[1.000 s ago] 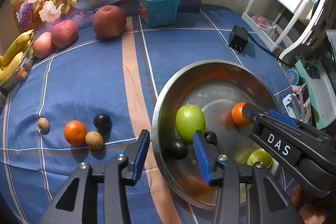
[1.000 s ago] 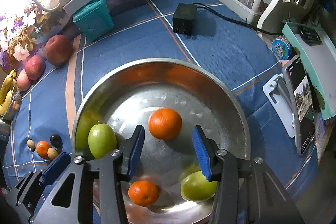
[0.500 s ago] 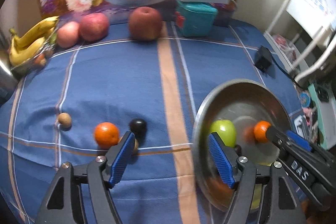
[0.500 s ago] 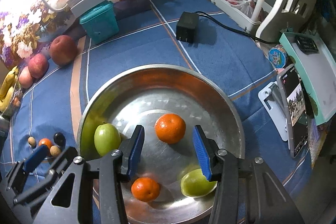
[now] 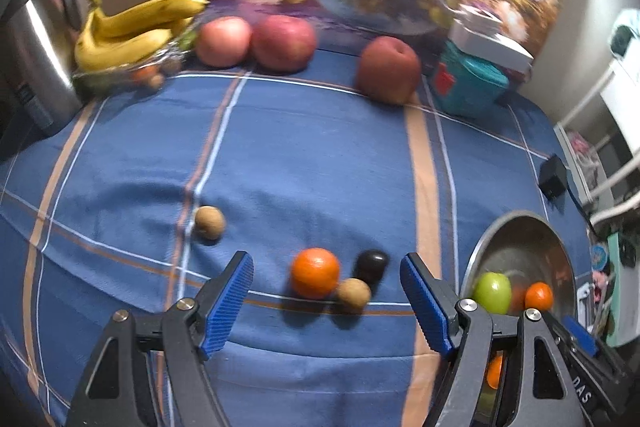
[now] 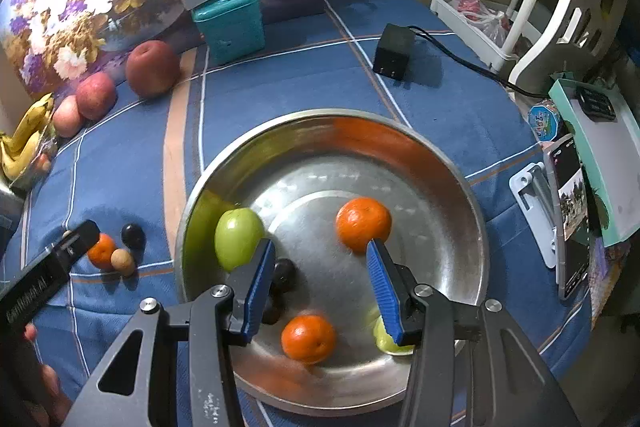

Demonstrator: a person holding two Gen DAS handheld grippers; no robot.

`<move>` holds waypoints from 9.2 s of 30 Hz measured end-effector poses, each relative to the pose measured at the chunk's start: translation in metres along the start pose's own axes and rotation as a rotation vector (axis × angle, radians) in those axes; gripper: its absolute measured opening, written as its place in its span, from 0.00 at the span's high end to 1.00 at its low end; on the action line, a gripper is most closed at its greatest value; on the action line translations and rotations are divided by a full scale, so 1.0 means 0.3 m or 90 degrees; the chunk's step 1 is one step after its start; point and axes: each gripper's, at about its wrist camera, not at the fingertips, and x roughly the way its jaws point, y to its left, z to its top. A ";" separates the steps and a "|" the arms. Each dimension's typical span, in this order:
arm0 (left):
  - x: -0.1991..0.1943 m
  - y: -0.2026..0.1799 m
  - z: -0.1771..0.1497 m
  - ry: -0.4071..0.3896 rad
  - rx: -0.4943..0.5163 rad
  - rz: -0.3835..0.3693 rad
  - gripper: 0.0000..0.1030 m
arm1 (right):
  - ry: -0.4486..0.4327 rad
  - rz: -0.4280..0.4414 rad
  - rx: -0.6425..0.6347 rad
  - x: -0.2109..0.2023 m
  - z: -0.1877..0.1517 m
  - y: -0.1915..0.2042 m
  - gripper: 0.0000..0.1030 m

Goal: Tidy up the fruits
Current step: 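Move the left tool to a brown kiwi while the right tool approaches a black plum, then close the left tool on the brown kiwi while the right tool grasps the black plum, then carry the kiwi with the left tool while the right tool carries the plum over the bowl, then open the right tool to drop the plum while the left tool releases the kiwi into the bowl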

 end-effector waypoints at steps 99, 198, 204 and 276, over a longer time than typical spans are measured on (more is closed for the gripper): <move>-0.105 0.361 0.082 -0.045 -0.010 0.142 0.00 | -0.047 0.154 -0.103 -0.037 -0.010 0.418 0.13; -0.102 0.239 0.029 -0.019 0.019 0.026 0.74 | -0.018 0.180 -0.035 -0.021 -0.038 0.320 0.76; -0.112 0.220 0.006 -0.021 0.032 0.023 0.74 | -0.026 0.164 -0.043 -0.053 -0.068 0.300 0.76; -0.012 -0.406 -0.246 -0.005 0.318 -0.096 0.73 | 0.029 0.040 0.116 0.050 -0.084 -0.122 0.76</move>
